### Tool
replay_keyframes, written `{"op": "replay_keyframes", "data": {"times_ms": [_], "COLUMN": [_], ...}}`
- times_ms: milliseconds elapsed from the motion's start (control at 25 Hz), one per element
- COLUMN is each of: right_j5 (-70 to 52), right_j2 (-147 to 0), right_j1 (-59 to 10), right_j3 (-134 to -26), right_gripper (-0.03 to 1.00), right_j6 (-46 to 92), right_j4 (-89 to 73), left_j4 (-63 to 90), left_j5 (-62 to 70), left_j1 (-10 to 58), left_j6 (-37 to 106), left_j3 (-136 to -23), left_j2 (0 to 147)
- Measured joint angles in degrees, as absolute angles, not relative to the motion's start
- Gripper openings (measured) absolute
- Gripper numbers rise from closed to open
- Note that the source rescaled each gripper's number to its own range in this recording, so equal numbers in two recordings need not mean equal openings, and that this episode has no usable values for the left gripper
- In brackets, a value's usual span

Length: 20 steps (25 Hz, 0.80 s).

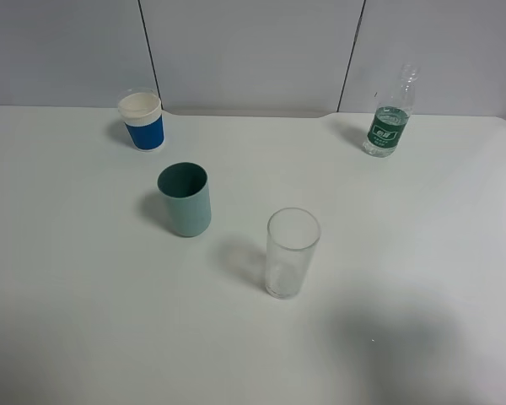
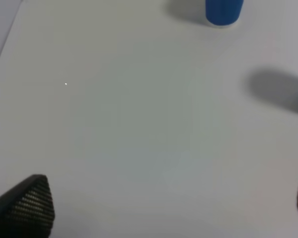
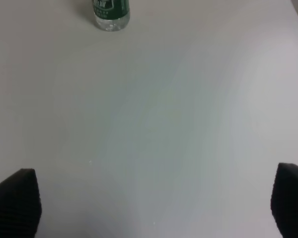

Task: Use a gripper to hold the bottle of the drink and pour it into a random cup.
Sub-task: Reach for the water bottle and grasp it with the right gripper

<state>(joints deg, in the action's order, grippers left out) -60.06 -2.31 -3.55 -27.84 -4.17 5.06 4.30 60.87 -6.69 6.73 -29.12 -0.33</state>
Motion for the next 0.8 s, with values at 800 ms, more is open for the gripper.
{"op": "replay_keyframes", "data": {"times_ms": [800], "right_j5": [-37.06], "right_j2": [-30.86], "right_j1": [-3.55], "right_j3": [-28.96], "right_gripper": [0.88], "right_j6": [-3.74], "right_j4": [4.92], "left_j4": [4.30], "left_j5": [60.87], "left_j1": [-6.69], "left_j6": [6.73], "left_j3": [-29.12], "left_j2": [-0.33]}}
